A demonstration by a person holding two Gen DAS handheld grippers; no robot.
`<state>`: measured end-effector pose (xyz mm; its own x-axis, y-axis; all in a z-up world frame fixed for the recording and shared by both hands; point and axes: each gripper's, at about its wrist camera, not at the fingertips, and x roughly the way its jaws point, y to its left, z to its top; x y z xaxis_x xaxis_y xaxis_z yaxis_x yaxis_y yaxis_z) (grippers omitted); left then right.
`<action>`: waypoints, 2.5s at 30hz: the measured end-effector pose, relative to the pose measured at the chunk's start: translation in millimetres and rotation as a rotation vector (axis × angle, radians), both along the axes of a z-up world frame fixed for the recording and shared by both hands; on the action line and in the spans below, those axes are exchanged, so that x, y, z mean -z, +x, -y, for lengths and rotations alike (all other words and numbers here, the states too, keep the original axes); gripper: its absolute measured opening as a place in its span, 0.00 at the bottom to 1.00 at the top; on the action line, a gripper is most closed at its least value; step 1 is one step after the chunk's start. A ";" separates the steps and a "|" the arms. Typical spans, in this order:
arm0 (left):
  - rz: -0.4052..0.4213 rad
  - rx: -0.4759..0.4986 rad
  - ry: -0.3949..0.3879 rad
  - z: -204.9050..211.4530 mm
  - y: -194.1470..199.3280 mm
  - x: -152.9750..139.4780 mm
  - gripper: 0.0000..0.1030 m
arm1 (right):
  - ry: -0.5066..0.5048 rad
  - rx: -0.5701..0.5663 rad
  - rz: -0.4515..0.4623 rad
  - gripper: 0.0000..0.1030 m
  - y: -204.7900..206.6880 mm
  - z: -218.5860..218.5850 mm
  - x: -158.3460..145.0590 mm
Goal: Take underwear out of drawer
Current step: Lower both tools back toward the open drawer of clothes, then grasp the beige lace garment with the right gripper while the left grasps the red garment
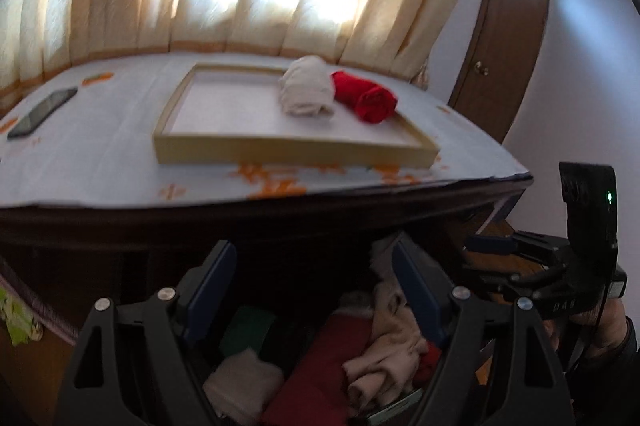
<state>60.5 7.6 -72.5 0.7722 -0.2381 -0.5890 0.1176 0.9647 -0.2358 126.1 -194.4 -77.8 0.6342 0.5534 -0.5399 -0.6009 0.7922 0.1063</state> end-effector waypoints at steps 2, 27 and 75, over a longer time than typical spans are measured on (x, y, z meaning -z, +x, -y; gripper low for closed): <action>-0.020 -0.012 -0.003 -3.7 -2.4 6.4 0.79 | -0.022 -0.010 -0.020 0.75 -0.5 -4.6 10.6; -0.074 -0.036 0.041 -9.5 -1.3 30.0 0.80 | -0.205 -0.101 -0.233 0.78 17.5 -60.4 69.8; -0.326 0.205 0.163 50.8 18.1 78.0 0.79 | -0.218 -0.016 -0.079 0.28 30.2 -32.3 49.8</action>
